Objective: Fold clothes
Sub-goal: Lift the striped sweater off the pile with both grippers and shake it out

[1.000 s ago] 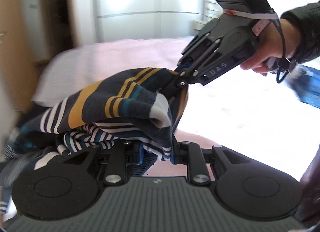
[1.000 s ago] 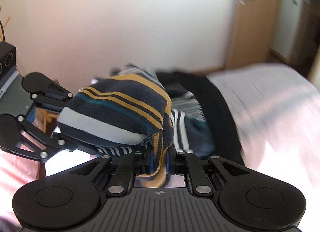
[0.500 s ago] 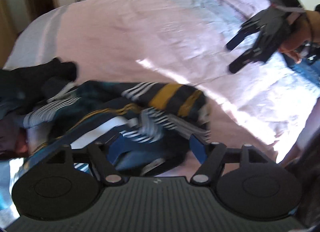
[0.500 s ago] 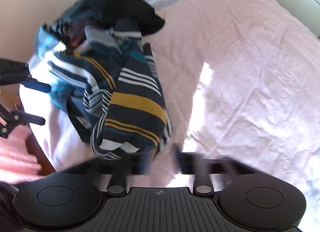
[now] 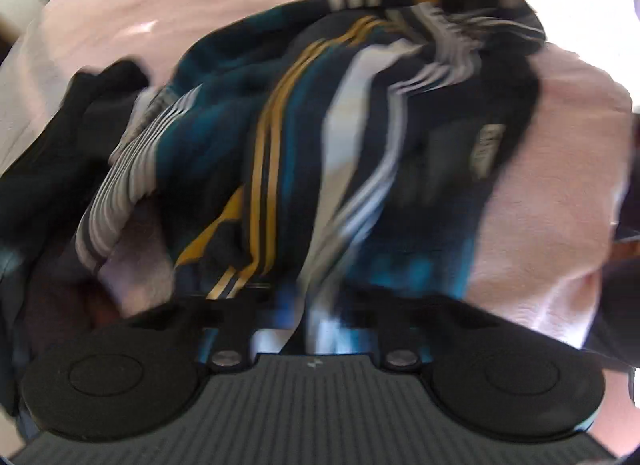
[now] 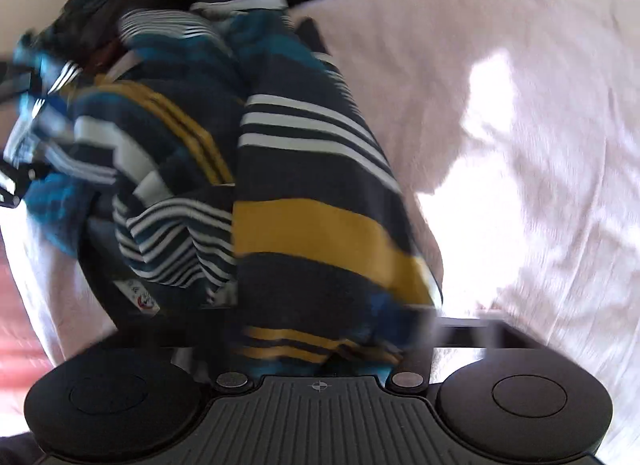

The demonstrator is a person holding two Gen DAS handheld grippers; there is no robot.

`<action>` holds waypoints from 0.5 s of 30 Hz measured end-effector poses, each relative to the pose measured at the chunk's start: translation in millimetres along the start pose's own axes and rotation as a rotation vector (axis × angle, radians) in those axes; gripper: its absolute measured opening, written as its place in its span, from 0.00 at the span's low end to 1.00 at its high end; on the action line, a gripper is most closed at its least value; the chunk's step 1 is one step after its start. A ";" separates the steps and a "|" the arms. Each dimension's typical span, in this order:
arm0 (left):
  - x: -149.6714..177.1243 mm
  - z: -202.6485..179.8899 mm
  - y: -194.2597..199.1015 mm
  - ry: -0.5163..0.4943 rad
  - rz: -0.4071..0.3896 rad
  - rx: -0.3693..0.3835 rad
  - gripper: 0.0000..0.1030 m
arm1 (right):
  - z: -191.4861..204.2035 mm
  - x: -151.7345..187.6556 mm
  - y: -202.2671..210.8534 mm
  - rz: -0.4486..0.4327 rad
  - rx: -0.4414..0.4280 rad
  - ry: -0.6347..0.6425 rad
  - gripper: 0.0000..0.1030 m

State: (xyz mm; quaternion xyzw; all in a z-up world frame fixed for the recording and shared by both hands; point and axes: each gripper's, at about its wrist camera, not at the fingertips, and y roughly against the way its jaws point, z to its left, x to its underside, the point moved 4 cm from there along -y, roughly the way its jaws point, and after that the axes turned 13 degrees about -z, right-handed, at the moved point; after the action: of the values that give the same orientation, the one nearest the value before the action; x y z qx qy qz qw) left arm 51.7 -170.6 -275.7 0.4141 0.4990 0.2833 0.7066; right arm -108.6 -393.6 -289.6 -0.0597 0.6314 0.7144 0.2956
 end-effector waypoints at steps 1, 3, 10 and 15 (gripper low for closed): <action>-3.5 -2.6 4.2 -0.020 -0.014 0.030 0.04 | -7.4 -2.0 11.2 -0.028 -0.006 -0.032 0.21; -17.2 -10.6 19.8 -0.053 -0.054 0.114 0.03 | -21.7 -9.4 45.9 -0.087 0.021 -0.034 0.19; -119.5 -58.4 82.4 -0.062 -0.307 0.440 0.03 | -72.5 -67.0 199.1 -0.346 0.221 0.074 0.17; -224.3 -90.7 90.3 -0.017 -0.475 0.498 0.03 | -91.2 -138.2 270.9 -0.539 0.290 0.208 0.17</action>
State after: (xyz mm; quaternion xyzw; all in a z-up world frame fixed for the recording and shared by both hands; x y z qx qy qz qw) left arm -109.0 -280.9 -106.2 0.4485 0.6294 -0.0233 0.6342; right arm -156.7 -534.5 -9.2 -0.2547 0.7150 0.5031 0.4133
